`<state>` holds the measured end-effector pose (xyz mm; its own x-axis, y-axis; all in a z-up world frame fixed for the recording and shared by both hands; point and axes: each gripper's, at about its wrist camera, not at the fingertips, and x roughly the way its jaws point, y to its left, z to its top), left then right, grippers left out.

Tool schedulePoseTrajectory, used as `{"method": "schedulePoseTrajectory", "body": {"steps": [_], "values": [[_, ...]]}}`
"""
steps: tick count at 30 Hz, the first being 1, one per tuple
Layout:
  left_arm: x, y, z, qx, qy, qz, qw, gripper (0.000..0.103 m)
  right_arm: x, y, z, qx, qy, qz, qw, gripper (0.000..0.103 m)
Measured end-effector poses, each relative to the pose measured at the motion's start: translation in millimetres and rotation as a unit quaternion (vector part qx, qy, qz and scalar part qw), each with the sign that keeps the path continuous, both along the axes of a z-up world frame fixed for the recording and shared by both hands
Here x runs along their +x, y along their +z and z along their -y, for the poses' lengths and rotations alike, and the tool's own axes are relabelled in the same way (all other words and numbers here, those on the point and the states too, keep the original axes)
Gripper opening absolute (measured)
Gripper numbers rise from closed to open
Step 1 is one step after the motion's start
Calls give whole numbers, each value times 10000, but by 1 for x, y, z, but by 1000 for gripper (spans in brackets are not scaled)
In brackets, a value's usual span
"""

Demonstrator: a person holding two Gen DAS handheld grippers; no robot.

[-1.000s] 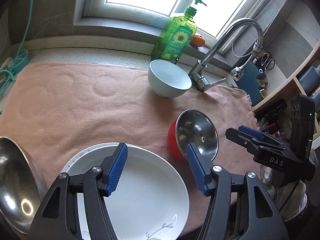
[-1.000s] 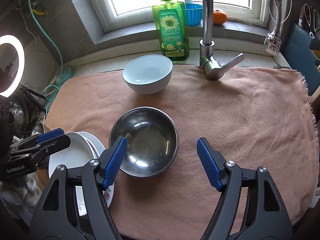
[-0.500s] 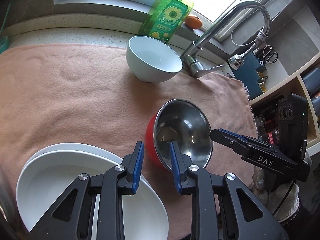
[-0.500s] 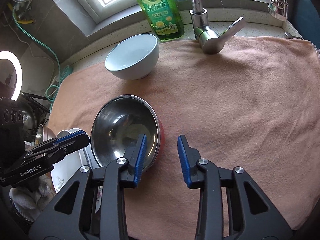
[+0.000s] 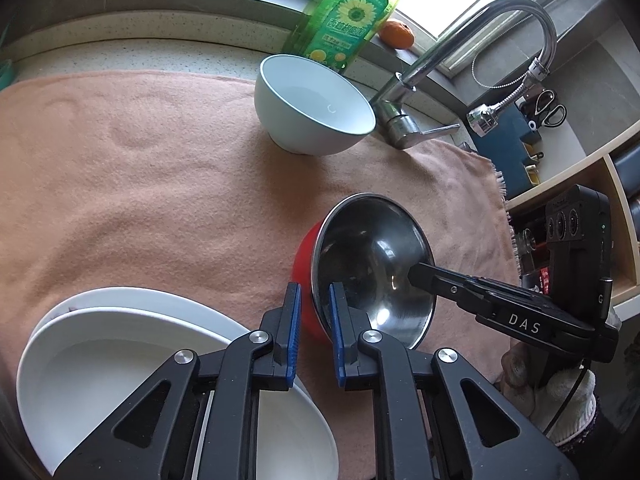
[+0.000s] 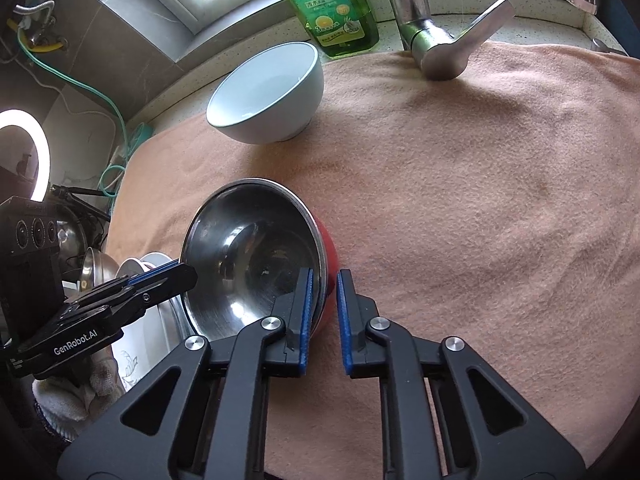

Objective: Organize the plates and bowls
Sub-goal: 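Lift the red-outside bowl and carry it over the plain steel bowl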

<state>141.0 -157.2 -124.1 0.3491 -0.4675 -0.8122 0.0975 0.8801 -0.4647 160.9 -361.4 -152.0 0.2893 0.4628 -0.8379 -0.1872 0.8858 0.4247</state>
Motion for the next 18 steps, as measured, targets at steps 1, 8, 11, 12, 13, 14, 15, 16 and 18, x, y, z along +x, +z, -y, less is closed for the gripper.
{"method": "schedulePoseTrajectory", "body": {"steps": [1, 8, 11, 12, 13, 14, 15, 16, 18], "values": [[0, 0, 1, 2, -16, 9, 10000, 12, 0, 0, 0, -2, -2, 2, 10000, 11], [1, 3, 3, 21, -46, 54, 10000, 12, 0, 3, -1, -54, -16, 28, 10000, 11], [0, 6, 2, 17, -48, 90, 9999, 12, -1, 8, -1, -32, -44, 64, 10000, 11], [-1, 8, 2, 11, -53, 111, 9999, 12, -1, 10, -1, -21, -47, 76, 10000, 11], [-2, 10, 2, -6, -45, 133, 9999, 12, -1, 13, -1, -12, -50, 91, 9999, 11], [-3, 12, 1, -16, -42, 160, 9999, 12, -2, 16, -2, -6, -46, 118, 9999, 11], [-4, 15, 0, -15, -40, 191, 9998, 12, -3, 19, -2, -7, -38, 154, 9999, 11], [-5, 18, -2, -18, -30, 221, 9997, 12, -4, 23, -4, -14, -23, 192, 9998, 11], [-7, 23, -6, -34, 5, 278, 9996, 12, -6, 31, -8, -25, 9, 267, 9996, 11]]}}
